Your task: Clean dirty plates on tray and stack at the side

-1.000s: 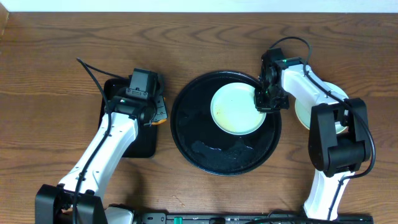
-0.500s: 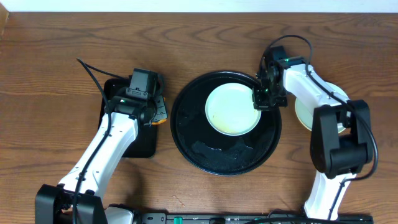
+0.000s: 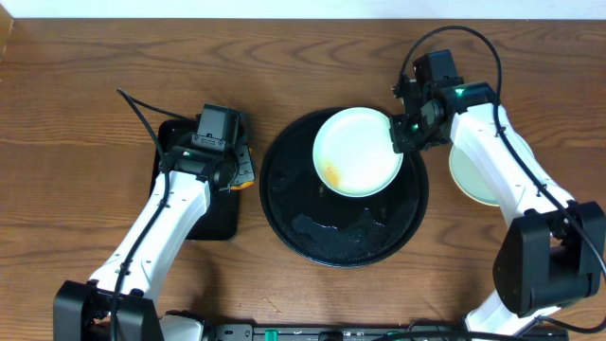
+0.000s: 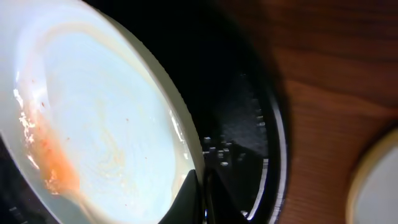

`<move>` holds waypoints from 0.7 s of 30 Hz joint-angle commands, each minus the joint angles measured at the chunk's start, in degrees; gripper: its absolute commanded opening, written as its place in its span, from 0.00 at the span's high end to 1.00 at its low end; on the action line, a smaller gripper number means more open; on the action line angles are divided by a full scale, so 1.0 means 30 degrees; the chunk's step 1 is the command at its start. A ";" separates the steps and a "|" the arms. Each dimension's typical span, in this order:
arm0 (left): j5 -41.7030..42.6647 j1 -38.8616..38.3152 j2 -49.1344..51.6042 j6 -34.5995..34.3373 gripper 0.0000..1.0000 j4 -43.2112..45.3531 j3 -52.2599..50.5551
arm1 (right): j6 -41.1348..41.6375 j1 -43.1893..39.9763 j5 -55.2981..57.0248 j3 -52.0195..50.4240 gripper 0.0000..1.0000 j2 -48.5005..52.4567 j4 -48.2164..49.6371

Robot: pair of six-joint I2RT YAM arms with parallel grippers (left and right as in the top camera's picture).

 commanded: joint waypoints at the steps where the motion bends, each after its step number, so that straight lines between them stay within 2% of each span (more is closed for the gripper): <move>1: -0.0248 0.0102 -0.0015 0.0248 0.92 -0.0051 -0.0255 | -0.0350 0.0561 0.2951 0.0029 0.99 -0.1093 0.0153; 10: -0.0248 0.0095 -0.0015 0.0248 0.92 -0.0051 -0.0255 | -0.0080 0.2805 0.8983 0.0029 0.99 -0.2047 0.0699; 14: -0.0248 0.0095 -0.0015 0.0248 0.92 -0.0051 -0.0255 | -0.0561 0.4014 1.0528 0.0029 0.99 -0.2171 0.1144; 17: -0.0240 0.0095 -0.0015 0.0240 0.92 -0.0051 -0.0255 | -0.0313 0.4422 1.0309 0.0029 0.99 -0.2164 0.1173; 21: -0.0240 0.0095 -0.0015 0.0248 0.92 -0.0051 -0.0255 | 0.1319 0.4029 0.7628 0.0022 0.99 -0.2164 0.1093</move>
